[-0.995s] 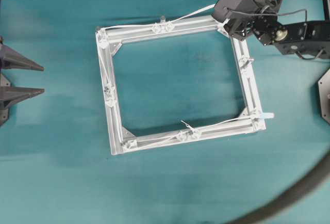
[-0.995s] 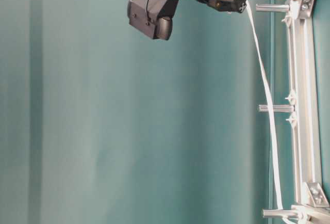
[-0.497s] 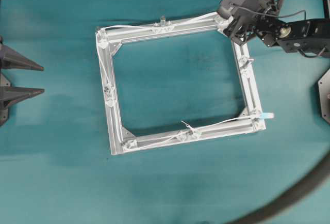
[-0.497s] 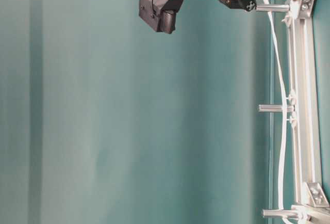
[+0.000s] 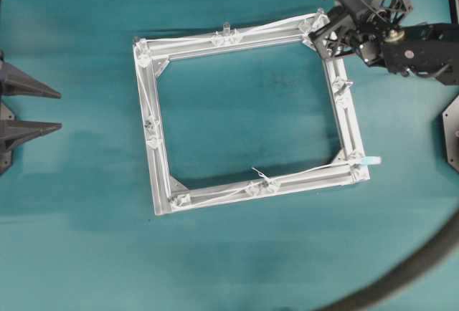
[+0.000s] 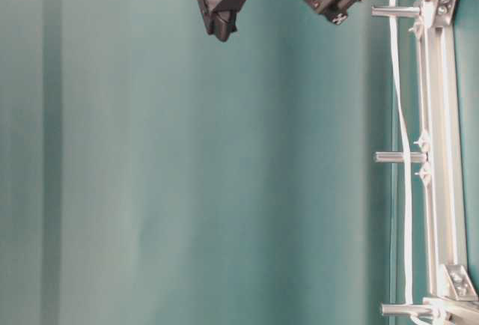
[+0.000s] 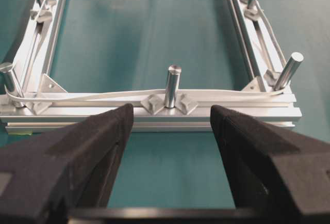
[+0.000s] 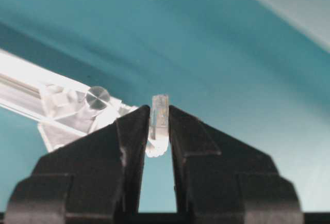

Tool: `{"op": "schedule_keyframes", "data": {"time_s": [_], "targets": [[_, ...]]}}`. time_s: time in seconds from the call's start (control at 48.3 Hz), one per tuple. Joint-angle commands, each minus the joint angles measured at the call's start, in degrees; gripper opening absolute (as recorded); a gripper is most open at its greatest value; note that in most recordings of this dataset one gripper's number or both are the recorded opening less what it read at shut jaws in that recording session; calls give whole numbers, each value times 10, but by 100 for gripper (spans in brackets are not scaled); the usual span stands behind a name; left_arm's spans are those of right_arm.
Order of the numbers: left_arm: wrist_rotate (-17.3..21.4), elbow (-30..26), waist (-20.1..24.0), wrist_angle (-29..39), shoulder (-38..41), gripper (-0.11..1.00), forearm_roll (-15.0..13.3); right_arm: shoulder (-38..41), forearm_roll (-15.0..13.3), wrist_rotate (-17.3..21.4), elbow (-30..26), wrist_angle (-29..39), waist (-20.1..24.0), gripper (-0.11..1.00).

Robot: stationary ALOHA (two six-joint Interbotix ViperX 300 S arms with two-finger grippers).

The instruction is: Move the cable alternately left and right between 8 pins so it hooks onto each one.

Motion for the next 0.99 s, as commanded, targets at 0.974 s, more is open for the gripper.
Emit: {"op": "schedule_keyframes", "data": {"time_s": [0.974], "targets": [[-5, -6, -1, -3, 4, 70, 2, -29, 219, 115, 7, -112, 8, 15]]}}
